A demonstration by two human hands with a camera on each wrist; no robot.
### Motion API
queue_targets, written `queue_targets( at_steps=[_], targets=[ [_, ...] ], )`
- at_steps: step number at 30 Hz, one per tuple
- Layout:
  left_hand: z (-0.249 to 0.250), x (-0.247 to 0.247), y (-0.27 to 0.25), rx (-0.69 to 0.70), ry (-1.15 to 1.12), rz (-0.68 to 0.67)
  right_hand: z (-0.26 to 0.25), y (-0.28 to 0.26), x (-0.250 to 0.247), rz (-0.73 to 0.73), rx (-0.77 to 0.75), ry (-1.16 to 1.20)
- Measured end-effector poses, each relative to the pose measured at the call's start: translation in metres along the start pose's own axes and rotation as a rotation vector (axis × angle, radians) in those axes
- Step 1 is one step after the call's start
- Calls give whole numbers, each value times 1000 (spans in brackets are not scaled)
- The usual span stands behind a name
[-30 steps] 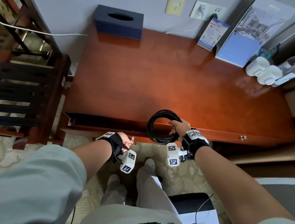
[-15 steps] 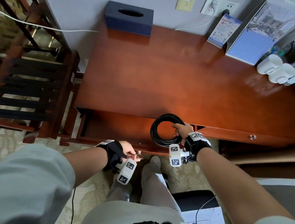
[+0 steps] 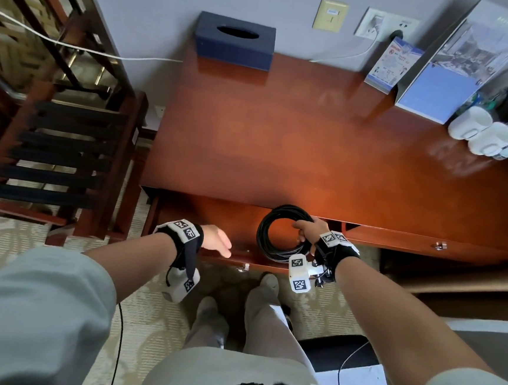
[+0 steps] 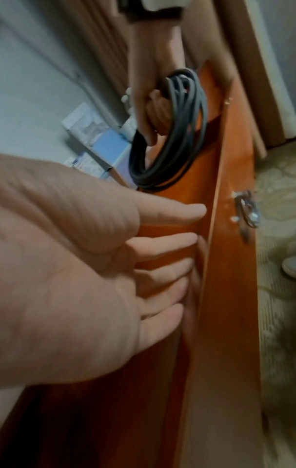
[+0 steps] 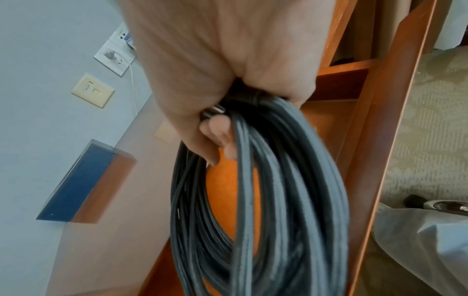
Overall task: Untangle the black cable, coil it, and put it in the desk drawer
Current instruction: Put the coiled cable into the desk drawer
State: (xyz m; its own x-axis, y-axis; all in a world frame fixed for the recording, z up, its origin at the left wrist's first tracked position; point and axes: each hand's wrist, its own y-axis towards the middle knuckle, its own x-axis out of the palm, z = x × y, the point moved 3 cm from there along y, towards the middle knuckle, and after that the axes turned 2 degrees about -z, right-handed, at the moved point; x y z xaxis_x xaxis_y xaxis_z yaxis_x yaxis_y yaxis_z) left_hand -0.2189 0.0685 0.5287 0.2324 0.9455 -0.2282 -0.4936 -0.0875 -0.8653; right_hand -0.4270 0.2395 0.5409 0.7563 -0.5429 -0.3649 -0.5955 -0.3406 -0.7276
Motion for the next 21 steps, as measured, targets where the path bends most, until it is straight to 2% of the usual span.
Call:
queue_targets(
  at_steps=[3, 6, 10, 14, 18, 21],
  targets=[
    [-7, 2, 2, 17, 175, 47, 8, 8, 4, -64, 102, -46],
    [-7, 1, 2, 44, 246, 96, 16, 13, 11, -172, 182, -75],
    [-5, 4, 1, 6, 284, -48, 27, 31, 18, -212, 246, -143],
    [-4, 13, -1, -11, 343, -217, 42, 64, 26, -219, 213, -144],
    [-2, 19, -4, -17, 567, -232, 26, 38, 39, -204, 228, -303],
    [-4, 21, -3, 21, 647, -199, 16, 19, 47, -214, 216, -447]
  ],
)
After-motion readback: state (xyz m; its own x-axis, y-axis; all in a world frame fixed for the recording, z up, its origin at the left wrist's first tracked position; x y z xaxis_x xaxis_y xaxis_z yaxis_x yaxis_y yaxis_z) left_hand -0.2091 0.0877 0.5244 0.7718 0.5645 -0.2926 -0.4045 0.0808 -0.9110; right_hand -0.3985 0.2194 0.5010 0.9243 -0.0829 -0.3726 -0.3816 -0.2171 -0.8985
